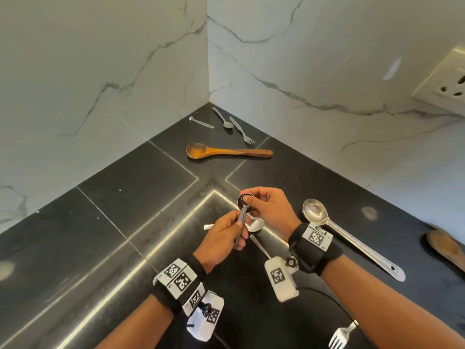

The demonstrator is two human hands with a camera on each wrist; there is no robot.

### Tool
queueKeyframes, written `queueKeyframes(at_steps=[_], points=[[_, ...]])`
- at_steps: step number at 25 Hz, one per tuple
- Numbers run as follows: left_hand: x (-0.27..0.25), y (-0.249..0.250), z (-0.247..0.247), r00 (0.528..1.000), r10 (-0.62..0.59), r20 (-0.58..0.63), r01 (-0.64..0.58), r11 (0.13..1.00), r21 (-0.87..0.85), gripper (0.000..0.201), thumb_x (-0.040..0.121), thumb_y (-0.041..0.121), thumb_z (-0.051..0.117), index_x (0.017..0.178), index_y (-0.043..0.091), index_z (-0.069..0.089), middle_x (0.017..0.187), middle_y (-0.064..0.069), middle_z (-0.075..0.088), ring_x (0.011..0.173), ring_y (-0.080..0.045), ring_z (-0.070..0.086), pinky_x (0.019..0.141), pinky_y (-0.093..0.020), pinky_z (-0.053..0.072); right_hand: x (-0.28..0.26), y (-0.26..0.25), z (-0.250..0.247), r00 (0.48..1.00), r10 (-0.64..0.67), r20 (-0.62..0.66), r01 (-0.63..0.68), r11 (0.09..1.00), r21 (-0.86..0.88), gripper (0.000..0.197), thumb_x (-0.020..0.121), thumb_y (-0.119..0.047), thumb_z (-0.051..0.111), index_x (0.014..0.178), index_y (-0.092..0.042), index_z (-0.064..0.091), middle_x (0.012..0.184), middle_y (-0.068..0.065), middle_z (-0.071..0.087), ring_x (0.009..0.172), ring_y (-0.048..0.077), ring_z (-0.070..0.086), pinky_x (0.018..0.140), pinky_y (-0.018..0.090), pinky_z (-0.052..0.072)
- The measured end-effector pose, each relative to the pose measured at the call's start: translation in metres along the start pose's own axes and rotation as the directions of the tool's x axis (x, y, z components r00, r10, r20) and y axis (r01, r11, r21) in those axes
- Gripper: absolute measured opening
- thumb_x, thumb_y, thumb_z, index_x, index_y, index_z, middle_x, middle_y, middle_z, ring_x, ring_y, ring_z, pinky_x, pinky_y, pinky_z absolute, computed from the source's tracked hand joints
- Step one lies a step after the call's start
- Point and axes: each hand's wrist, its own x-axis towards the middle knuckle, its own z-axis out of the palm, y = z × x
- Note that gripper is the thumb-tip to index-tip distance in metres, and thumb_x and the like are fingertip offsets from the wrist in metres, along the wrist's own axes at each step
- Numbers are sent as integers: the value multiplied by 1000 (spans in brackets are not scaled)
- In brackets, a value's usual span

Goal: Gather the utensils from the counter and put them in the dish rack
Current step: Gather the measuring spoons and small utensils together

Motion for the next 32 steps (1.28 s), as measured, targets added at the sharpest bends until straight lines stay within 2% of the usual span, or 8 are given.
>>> queueKeyframes(at_steps=[4,9,12,15,21,26,29,32], points=[[50,18,-14,998,23,60,-37,967,251,21,103,18,43,115,11,59,95,0,68,81,-6,68,76,-24,55,30,-10,-4,996,68,-54,-58,983,172,17,95,0,58,101,-4,74,81,13,70,75,30,63,73,41,57],[137,65,-73,996,93,0,-60,644,762,30,93,46,54,103,23,69,98,3,70,93,-14,65,89,-39,54,102,-18,-37,988,72,-138,-90,988,-128,27,91,-1,60,89,-20,78,82,4,74,79,23,69,89,51,58],[190,92,-122,993,98,-68,20,427,904,26,94,32,55,108,16,70,109,-7,71,104,-27,65,93,-39,51,128,-23,-60,1000,1,-19,-13,775,-632,29,90,-7,54,95,-25,77,96,0,73,90,24,69,91,42,56],[246,100,-177,990,65,-127,108,241,964,32,93,18,55,120,5,67,129,-18,64,120,-34,58,101,-37,46,144,-17,-73,987,101,126,49,558,-829,36,89,-10,46,88,-37,69,106,-2,73,97,24,68,92,42,54],[320,96,-252,969,66,-238,223,184,957,47,91,2,56,138,4,53,141,-24,50,127,-41,50,106,-43,40,161,4,-79,937,215,275,120,542,-832,37,92,-2,41,102,-22,71,109,5,67,105,25,60,99,36,45],[355,86,-267,973,8,-232,229,137,964,59,92,2,53,149,7,36,154,-19,38,139,-37,39,114,-42,30,166,9,-83,933,233,273,93,576,-812,36,97,-5,41,106,-26,69,106,5,58,101,22,57,98,35,43],[356,74,-260,971,85,-223,218,67,974,47,88,6,61,134,10,57,132,-16,58,119,-35,57,102,-42,46,164,6,-80,929,234,286,101,584,-806,36,97,-3,40,107,-21,69,104,4,58,96,15,51,96,33,41],[346,70,-257,960,151,-237,241,-8,970,31,85,7,67,115,13,71,108,-13,69,96,-31,65,88,-39,55,165,6,-80,932,224,284,105,585,-804,40,95,-4,40,96,-36,65,109,6,62,100,20,56,99,39,43]])
